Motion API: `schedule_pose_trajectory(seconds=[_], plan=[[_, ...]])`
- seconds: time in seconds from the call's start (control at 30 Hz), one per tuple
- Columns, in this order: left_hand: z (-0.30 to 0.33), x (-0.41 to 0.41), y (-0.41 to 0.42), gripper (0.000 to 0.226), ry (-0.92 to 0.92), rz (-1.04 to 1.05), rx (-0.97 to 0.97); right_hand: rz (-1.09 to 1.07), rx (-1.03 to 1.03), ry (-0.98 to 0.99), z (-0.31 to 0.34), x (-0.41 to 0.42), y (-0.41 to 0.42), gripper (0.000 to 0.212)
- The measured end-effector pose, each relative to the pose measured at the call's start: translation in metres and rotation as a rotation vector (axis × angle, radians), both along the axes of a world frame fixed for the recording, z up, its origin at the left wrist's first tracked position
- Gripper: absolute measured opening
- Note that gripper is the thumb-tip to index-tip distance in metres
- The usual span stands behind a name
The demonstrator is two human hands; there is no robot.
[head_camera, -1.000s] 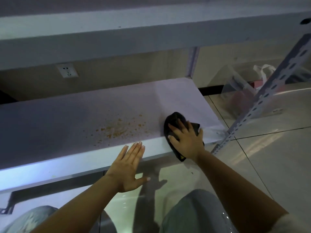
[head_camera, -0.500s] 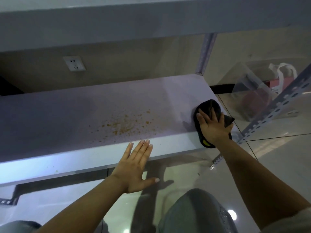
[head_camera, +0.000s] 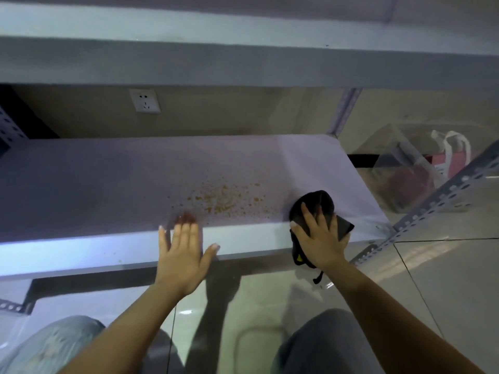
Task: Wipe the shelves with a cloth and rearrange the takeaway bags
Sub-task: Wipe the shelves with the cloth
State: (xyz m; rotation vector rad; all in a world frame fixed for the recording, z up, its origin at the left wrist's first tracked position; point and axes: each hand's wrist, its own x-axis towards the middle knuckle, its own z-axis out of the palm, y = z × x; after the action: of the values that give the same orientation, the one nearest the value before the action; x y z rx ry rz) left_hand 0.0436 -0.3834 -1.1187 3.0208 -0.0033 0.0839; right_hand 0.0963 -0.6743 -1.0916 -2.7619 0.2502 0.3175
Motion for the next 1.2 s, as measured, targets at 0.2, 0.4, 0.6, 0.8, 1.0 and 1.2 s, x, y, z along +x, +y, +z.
schedule_pose_trajectory(seconds=[0.2,0.4,0.6,0.8,1.0,1.2], plan=[[-0.009,0.014,0.042,0.083,-0.026,0.039,0.081,0.124,-0.074,-0.085,-0.01,-0.005,0.018,0.073],[-0.015,0.013,0.049,0.089,-0.054,-0.002,0.086,0.143,-0.098,-0.066,-0.011,0.074,0.018,0.068],[-0.015,0.015,0.049,0.095,-0.032,0.006,0.105,0.096,-0.063,-0.04,-0.007,0.133,0.038,0.055],[-0.011,0.014,0.048,0.099,0.002,0.006,0.077,0.18,-0.075,-0.028,-0.006,0.095,0.042,0.057],[-0.007,0.014,0.048,0.104,-0.006,0.015,0.04,0.242,-0.055,-0.082,-0.009,0.001,0.079,0.061],[0.009,0.029,0.084,0.105,-0.139,-0.032,0.03,0.261,-0.079,-0.085,-0.007,-0.008,0.091,0.062]])
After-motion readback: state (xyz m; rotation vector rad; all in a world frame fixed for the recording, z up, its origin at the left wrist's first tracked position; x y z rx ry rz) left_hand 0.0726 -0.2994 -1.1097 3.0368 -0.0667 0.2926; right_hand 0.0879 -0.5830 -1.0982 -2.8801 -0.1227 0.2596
